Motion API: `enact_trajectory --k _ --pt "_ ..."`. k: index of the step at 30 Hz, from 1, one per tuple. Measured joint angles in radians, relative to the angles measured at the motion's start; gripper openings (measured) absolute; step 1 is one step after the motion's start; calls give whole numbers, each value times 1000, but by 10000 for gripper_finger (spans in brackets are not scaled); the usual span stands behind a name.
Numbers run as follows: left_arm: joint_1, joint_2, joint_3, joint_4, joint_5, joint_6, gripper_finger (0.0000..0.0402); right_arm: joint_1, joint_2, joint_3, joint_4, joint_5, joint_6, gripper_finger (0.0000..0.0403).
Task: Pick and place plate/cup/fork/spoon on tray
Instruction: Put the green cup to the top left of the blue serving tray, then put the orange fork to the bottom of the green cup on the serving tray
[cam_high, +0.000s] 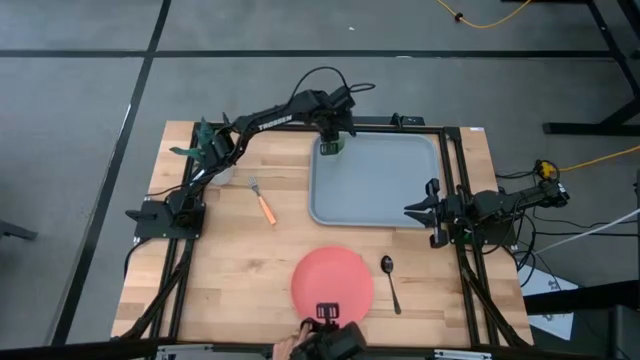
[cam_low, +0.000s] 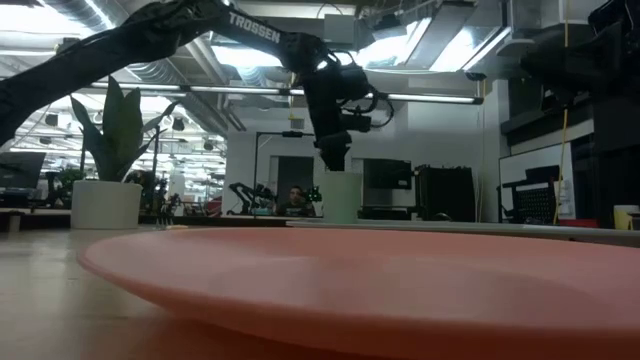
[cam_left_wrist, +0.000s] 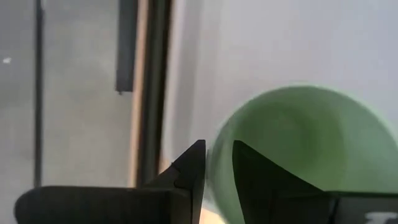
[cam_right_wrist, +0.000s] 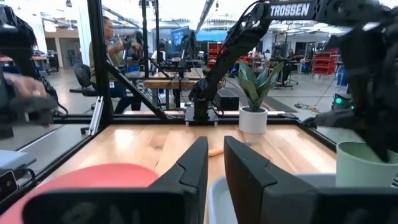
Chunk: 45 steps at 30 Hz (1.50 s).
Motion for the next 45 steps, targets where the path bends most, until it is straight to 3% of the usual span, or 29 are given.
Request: enact_trajectory --k 8,13,16,18,21,24,28,32,34,39,45 --pt "-15 -38 60 -48 -118 -7 75 0 0 0 -44 0 30 57" --pt "-54 -140 64 -272 -228 -192 75 0 0 0 -42 0 26 57" --pt "-90 -199 64 -531 -121 -334 75 0 0 0 -41 0 25 57" --pt "-121 -228 37 -566 -30 -413 75 0 0 0 -41 0 24 57" --pt "-176 -323 -82 -550 23 -457 75 0 0 0 -42 0 23 57" --pt "-235 -408 -253 -563 -13 -533 75 0 0 0 -43 -2 23 57" --pt "-274 -491 -519 -484 -39 -837 75 0 4 0 -43 -8 25 57" --pt "-299 -528 -749 -415 -181 -1127 75 0 7 0 -43 -8 22 57" --pt "-303 -528 -838 -384 -195 -1235 75 0 10 0 -44 -8 24 57" --pt "-301 -529 -990 -158 -135 -1313 75 0 13 0 -43 -8 23 57" --pt "-321 -529 -1061 42 -74 -1310 75 0 13 0 -43 -8 26 57"
